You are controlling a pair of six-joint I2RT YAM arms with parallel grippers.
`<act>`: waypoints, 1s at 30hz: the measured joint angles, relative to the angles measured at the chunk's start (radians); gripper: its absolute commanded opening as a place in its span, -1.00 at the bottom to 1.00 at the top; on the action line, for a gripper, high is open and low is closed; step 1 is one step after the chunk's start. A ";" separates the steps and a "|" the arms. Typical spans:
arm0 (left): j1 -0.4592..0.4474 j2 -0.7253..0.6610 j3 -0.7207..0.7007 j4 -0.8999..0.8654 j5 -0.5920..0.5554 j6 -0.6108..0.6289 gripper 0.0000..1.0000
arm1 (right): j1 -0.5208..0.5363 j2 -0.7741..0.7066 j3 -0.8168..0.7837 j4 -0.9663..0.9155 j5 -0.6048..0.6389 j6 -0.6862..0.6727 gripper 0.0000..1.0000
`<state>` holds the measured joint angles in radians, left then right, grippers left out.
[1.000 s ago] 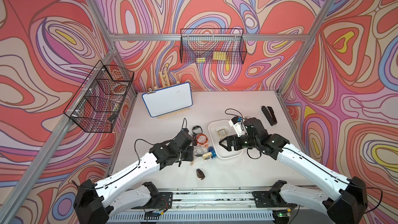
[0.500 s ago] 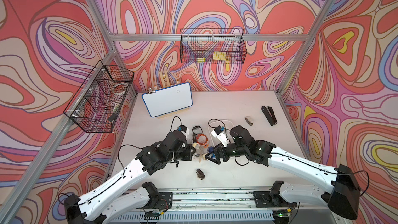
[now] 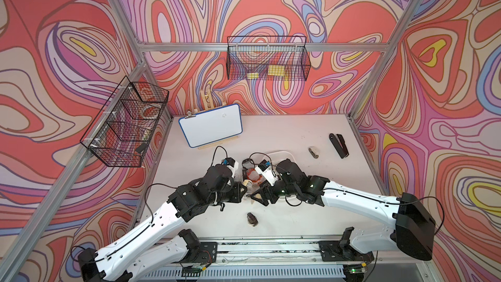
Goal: Put the watch into the storage box
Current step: Pick up the watch at the center of the board.
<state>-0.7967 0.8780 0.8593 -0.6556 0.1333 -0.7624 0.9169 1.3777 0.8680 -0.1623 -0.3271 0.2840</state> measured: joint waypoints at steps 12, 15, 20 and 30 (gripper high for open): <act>0.000 0.000 0.000 0.000 0.003 -0.005 -0.73 | 0.001 0.058 0.095 0.043 0.051 -0.043 0.23; 0.000 0.000 0.000 0.000 0.002 -0.005 -0.73 | 0.001 0.076 0.107 0.042 0.049 -0.047 0.05; 0.000 0.000 0.000 0.000 0.002 -0.005 -0.73 | 0.001 0.092 0.122 0.043 0.043 -0.053 -0.15; 0.006 0.005 0.001 0.005 -0.016 -0.005 -0.70 | 0.008 0.095 0.132 0.047 -0.010 -0.049 -0.77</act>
<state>-0.7902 0.8825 0.8600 -0.6510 0.1177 -0.7673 0.9249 1.4731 1.0004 -0.1154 -0.3374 0.2352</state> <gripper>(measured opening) 0.149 0.148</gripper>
